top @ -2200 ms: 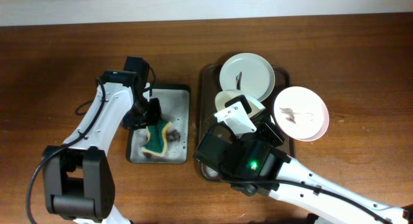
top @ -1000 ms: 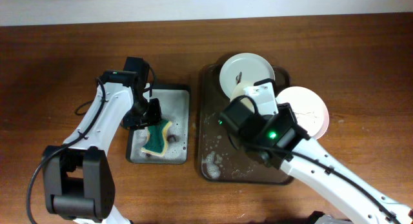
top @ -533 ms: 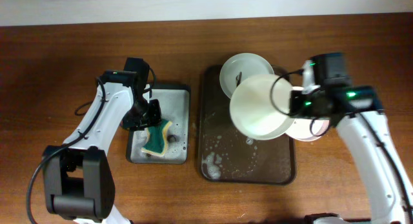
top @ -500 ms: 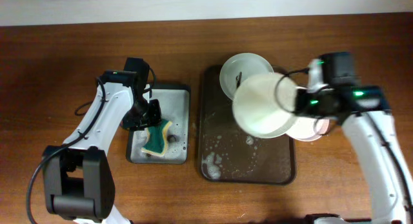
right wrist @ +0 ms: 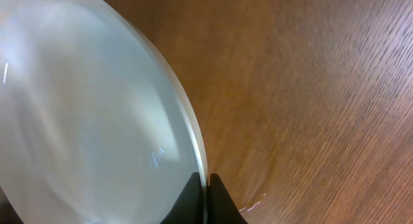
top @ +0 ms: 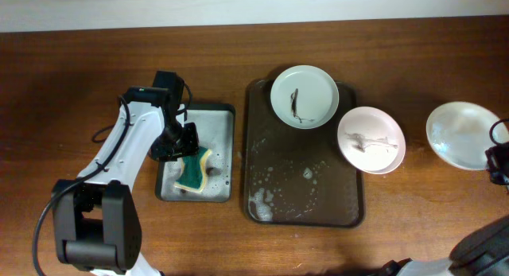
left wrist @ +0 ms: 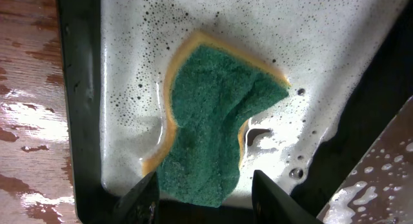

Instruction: Clean dirty plates on tray and stack at the side

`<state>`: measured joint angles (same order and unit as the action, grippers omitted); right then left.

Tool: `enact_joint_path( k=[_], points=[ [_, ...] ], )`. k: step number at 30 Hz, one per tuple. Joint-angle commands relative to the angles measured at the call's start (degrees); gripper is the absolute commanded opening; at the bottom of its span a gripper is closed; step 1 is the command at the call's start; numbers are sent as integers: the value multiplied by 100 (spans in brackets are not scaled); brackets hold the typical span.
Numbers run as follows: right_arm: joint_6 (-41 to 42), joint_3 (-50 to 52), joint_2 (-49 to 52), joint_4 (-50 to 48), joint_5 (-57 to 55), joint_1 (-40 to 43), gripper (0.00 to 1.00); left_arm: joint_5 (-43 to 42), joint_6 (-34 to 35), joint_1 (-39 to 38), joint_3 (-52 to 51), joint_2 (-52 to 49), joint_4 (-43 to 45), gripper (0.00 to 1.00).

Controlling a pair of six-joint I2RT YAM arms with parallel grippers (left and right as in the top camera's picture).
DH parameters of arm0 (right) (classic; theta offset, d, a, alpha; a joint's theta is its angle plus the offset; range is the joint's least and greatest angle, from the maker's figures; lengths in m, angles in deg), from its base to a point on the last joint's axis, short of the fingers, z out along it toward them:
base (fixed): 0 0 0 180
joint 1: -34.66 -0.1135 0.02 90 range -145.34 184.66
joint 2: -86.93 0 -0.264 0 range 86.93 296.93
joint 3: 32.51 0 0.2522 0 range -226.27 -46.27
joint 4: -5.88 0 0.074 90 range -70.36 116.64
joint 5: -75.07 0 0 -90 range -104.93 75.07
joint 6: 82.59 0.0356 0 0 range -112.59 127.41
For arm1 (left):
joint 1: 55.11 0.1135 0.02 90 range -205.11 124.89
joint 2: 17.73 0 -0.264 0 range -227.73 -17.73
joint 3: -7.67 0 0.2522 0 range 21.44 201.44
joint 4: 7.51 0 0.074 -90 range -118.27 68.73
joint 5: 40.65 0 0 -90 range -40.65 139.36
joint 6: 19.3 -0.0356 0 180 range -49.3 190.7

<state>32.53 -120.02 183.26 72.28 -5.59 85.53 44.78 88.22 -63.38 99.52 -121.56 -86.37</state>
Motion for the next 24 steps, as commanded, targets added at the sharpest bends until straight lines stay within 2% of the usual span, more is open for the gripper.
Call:
enact_joint_path(
  k=[1,2,3,5,6,8,12,15,20,24],
  points=[
    [85,-76,605,-15,-101,-26,4,-61,-50,9,-7,26,-7,45],
    [85,-76,763,-17,-101,-61,4,-63,-48,9,-7,26,-9,45],
    [87,-76,804,-17,-94,-66,11,-63,-50,9,-7,26,-13,45],
    [87,-87,815,-85,105,-70,64,-66,-50,9,-7,24,-33,45],
    [42,-146,765,-105,459,-61,71,-66,-48,9,-7,26,-57,45],
    [-214,-243,649,-109,1045,-79,74,-63,-50,9,-7,26,-87,45],
    [-1132,-356,201,-83,2280,-463,72,-63,-50,9,-7,26,-116,49],
    [-1790,-352,2,291,2262,-1237,66,-63,-50,9,-7,26,-114,49],
    [-1700,-44,153,498,92,-2905,66,-63,-50,9,-7,26,-136,49],
    [-1200,192,321,321,-1213,-3464,66,-61,-50,9,-7,26,-179,50]
  ],
)
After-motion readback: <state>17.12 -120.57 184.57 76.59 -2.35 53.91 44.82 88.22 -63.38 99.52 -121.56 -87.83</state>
